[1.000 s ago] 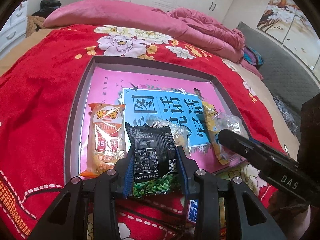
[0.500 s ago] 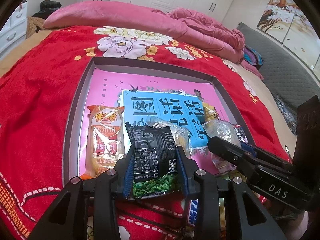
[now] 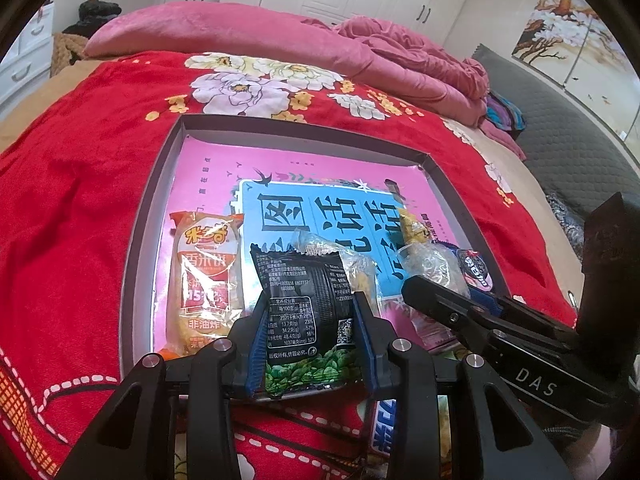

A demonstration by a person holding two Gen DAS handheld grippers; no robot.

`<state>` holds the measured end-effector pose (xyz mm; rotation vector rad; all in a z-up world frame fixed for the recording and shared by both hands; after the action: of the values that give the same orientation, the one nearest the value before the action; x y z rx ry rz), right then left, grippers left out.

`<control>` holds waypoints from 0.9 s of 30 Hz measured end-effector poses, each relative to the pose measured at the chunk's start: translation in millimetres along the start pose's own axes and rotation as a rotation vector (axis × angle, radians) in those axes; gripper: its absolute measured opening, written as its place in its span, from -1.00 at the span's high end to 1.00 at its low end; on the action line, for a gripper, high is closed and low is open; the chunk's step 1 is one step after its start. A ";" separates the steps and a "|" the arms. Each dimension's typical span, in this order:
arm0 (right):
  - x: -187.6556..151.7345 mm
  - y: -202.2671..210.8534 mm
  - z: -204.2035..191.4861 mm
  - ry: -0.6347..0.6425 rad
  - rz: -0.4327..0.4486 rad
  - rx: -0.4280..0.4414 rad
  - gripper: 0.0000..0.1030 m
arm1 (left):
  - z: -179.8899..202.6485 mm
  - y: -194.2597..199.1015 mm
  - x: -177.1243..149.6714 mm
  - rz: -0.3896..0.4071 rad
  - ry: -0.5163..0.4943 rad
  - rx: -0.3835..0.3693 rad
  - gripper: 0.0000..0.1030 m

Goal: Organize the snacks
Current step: 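Lower the black-and-green bag and clear pastry bag into the tray and open both tools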

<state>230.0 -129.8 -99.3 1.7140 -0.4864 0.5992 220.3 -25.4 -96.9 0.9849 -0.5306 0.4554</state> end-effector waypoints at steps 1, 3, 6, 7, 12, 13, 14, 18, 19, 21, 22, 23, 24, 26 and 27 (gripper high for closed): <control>-0.1 0.0 -0.1 0.001 0.000 -0.001 0.19 | 0.3 0.0 0.2 0.001 -0.001 -0.003 0.24; -0.5 -0.4 0.6 0.005 -0.001 -0.004 0.19 | 0.3 -0.5 0.2 0.000 -0.005 -0.002 0.24; -0.9 -0.6 0.9 0.007 -0.001 -0.004 0.19 | 0.4 -0.7 -0.1 0.000 -0.005 -0.005 0.24; -0.8 -0.6 0.8 0.006 -0.001 -0.004 0.19 | 0.6 -0.9 -0.3 -0.001 -0.005 -0.005 0.24; -1.5 -1.1 0.9 0.010 -0.003 -0.007 0.19 | 0.9 -1.3 -0.5 0.000 -0.009 -0.007 0.24; -1.9 -1.4 0.9 0.012 -0.004 -0.008 0.19 | 1.1 -1.5 -0.6 -0.001 -0.010 -0.006 0.24; -2.0 -1.4 0.9 0.013 -0.003 -0.009 0.19 | 1.4 -1.6 -0.6 -0.001 -0.011 -0.006 0.24; -1.7 -0.8 0.7 0.011 -0.004 -0.009 0.19 | 1.4 -1.7 -0.8 -0.001 -0.010 -0.006 0.24; -1.8 -0.5 0.7 0.010 -0.004 -0.009 0.19 | 1.5 -1.7 -0.7 0.000 -0.011 -0.006 0.24; -1.9 1.1 0.7 0.009 -0.002 -0.008 0.18 | 1.3 -1.8 -0.6 -0.001 -0.015 -0.002 0.24; -1.6 2.1 0.8 0.008 -0.002 -0.008 0.18 | 1.3 -1.5 -0.2 0.001 -0.021 0.003 0.24; -1.4 2.9 1.1 0.008 0.000 -0.007 0.18 | 1.1 -1.2 0.1 0.001 -0.027 0.010 0.24; -1.4 3.9 1.4 0.009 0.001 -0.006 0.17 | 0.6 -1.2 0.2 0.001 -0.031 0.014 0.24; -0.4 5.8 2.4 0.004 0.004 -0.001 0.16 | -0.9 -1.2 1.1 0.002 -0.033 0.022 0.23; 0.0 6.6 2.9 0.001 0.005 0.003 0.16 | -1.7 -1.2 1.7 0.003 -0.034 0.026 0.23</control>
<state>226.4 -134.1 -94.8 1.7157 -0.4899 0.6045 222.7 -24.3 -97.3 1.0180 -0.5579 0.4498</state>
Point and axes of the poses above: each gripper's, at about its wrist camera, not at the fingertips, and y roughly against the way its jaws point, z to its right, x to its top, the point moved 8 cm from there along -y, roughly the way its jaws point, and after that the axes turned 12 degrees about -x, right-handed, at the moved point
